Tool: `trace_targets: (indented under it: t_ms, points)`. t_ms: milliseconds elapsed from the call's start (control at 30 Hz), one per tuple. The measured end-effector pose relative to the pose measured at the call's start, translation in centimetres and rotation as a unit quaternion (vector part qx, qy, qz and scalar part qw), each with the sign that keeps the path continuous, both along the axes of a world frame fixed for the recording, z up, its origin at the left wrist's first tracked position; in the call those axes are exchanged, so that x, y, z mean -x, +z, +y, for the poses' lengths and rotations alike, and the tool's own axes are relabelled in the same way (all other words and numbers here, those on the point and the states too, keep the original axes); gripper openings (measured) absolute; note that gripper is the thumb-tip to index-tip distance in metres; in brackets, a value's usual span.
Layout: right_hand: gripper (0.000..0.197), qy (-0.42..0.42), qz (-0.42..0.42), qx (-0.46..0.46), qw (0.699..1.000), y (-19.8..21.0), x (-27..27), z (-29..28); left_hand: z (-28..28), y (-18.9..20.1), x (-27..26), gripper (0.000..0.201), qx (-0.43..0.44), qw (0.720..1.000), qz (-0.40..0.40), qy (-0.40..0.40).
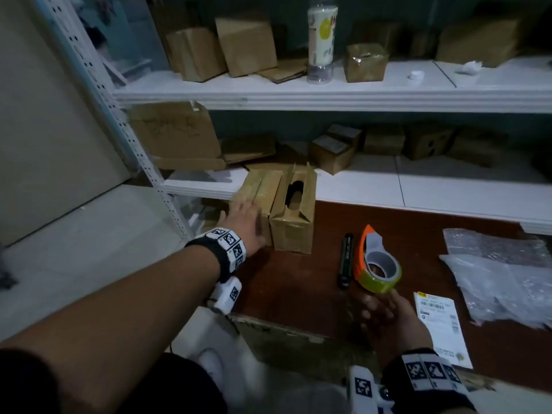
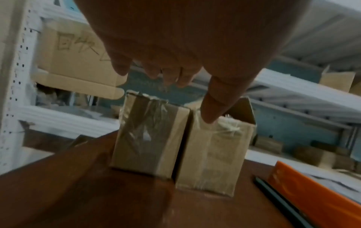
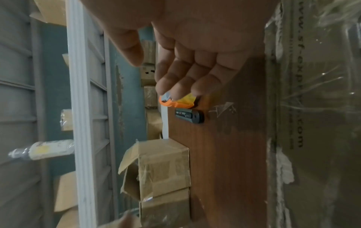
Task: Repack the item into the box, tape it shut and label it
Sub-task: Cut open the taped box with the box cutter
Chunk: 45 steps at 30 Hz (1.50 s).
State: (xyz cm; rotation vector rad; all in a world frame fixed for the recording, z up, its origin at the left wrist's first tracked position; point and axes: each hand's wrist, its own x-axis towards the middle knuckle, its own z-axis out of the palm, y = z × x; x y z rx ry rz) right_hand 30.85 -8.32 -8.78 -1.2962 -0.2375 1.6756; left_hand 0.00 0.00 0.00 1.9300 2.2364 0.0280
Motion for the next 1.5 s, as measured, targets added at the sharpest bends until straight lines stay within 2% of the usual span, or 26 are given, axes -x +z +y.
trace_targets:
  t_ms: [33, 100, 267, 367, 433, 567, 667, 767, 1033, 1133, 1200, 1233, 1300, 1367, 1400, 1500]
  points:
    - [0.029, -0.006, -0.002, 0.001, 1.000, 0.0, 0.0, -0.1, -0.2, -0.3, -0.1, 0.095, 0.040, 0.999, 0.015, -0.004]
    - [0.028, -0.004, -0.021, -0.013, 1.000, -0.1, -0.2, -0.2, -0.7, -0.7, -0.5, 0.098, 0.066, 0.997, 0.038, 0.001]
    - [0.028, 0.014, -0.025, -0.024, 0.999, 0.3, -0.9, -0.6, -1.9, -0.4, -1.3, 0.078, -0.007, 0.995, 0.101, -0.001]
    - [0.028, 0.023, -0.025, -0.026, 0.999, 0.3, -1.3, -1.0, -2.0, 0.3, -1.3, 0.069, -0.003, 0.992, 0.127, 0.007]
    - [0.027, 0.024, -0.022, -0.022, 0.999, 0.6, -1.6, -1.1, -1.8, 0.5, -1.1, 0.066, -0.004, 0.991, 0.132, 0.016]
    - [0.026, 0.012, -0.005, -0.018, 1.000, 0.9, -2.0, -1.2, -1.7, 0.8, -1.2, 0.056, 0.001, 0.997, 0.077, 0.005]
    - [0.024, 0.013, -0.005, -0.021, 1.000, 1.5, -2.0, -1.3, -2.1, 1.1, -1.2, 0.051, -0.008, 0.993, 0.116, -0.016]
    - [0.023, 0.003, -0.015, -0.018, 1.000, 1.6, -2.0, -1.3, -2.8, 1.5, -1.2, 0.056, -0.004, 0.990, 0.137, -0.031]
    - [0.022, 0.015, -0.022, -0.007, 1.000, 1.6, -1.1, -1.2, -5.0, 1.3, -4.4, 0.072, 0.068, 0.993, 0.096, -0.031]
    - [0.024, 0.016, -0.031, -0.006, 0.999, 1.6, -0.7, -1.3, -5.5, 1.8, -6.0, 0.070, 0.088, 0.990, 0.098, -0.059]
    - [0.025, 0.014, -0.033, -0.005, 0.999, 1.5, -0.6, -1.3, -6.0, 1.8, -6.2, 0.067, 0.071, 0.992, 0.093, -0.044]
    - [0.026, 0.014, -0.033, -0.004, 0.999, 1.4, -0.6, -1.3, -6.3, 1.6, -6.1, 0.068, 0.067, 0.994, 0.076, -0.031]
    - [0.026, 0.017, -0.032, -0.002, 0.999, 1.5, -0.7, -1.2, -6.6, 1.1, -5.7, 0.070, 0.076, 0.997, -0.018, -0.017]
    - [0.027, 0.018, -0.030, 0.002, 0.999, 1.6, -0.9, -1.1, -6.7, 0.3, -5.5, 0.069, 0.087, 0.988, -0.128, -0.028]
    - [0.027, 0.019, -0.031, 0.003, 0.999, 1.7, -1.0, -1.1, -6.8, -0.1, -5.6, 0.069, 0.088, 0.985, -0.145, -0.044]
    - [0.028, 0.021, -0.034, -0.002, 0.999, 1.7, -1.2, -1.1, -6.7, -1.1, -6.3, 0.081, 0.101, 0.988, -0.053, -0.100]
